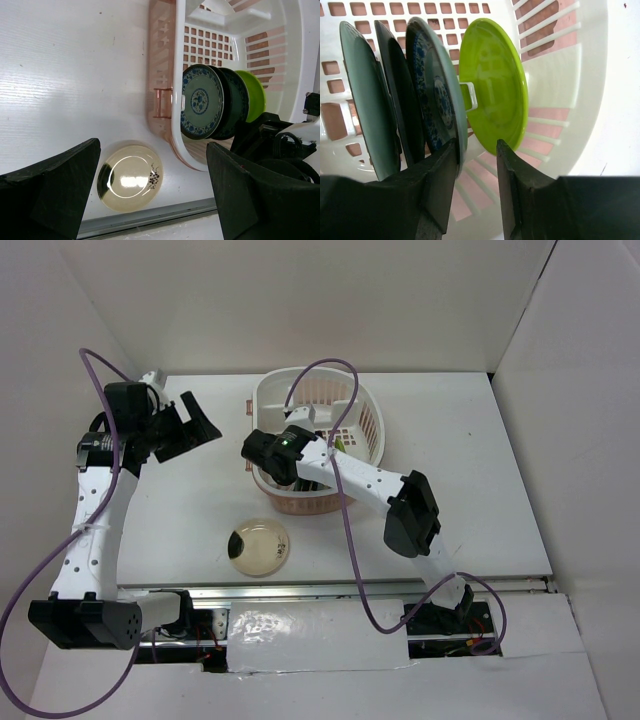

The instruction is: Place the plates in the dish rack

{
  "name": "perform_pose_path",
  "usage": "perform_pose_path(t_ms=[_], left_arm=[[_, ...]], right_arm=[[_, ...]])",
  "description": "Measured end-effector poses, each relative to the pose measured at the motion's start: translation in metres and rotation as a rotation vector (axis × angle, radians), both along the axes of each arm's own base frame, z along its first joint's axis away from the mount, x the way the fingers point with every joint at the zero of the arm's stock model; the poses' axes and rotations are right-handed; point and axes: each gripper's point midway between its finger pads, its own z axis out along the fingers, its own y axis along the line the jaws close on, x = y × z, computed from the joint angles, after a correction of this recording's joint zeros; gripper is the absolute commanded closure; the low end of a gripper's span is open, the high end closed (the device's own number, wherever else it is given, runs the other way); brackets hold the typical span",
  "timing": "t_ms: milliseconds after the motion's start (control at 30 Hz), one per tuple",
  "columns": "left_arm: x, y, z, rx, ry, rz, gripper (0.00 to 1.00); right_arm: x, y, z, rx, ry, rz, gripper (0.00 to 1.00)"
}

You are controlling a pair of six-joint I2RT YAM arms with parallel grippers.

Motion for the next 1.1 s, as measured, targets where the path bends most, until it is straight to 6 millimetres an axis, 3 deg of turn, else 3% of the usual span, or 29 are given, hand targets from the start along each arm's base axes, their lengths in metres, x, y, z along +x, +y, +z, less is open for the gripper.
perform_pose_path(t_ms=[200,300,567,700,867,1100], left_arm=[[-0.001,0.0,-0.009,-0.001,0.021,-0.001,0.01],[-0.003,-0.002,-0.02,-0.008,0.046,-0.008,0.01],[-0.018,-0.006,-0.065,-0.038,0.178,-0.005,0.01],[-0.031,-0.011,-0.09,-0.084,0.252,0.006,0.02],[-0.057,-0.021,-0.123,-0.164,0.363,0.03,0.05],[-0.073,-0.028,-0.147,-0.215,0.455,0.075,0.05]], right_arm=[[0.0,0.0,0.002,0.005,-0.003,0.001,0.54],[-0.001,-0.001,0.01,0.018,-0.012,0.003,0.44],[-0.004,-0.004,0.073,0.145,-0.098,0.024,0.2],[-0.008,-0.01,0.1,0.191,-0.133,0.037,0.2],[-0.017,-0.017,0.116,0.236,-0.136,0.051,0.19],[-0.046,-0.052,0.135,0.305,-0.106,0.071,0.19]])
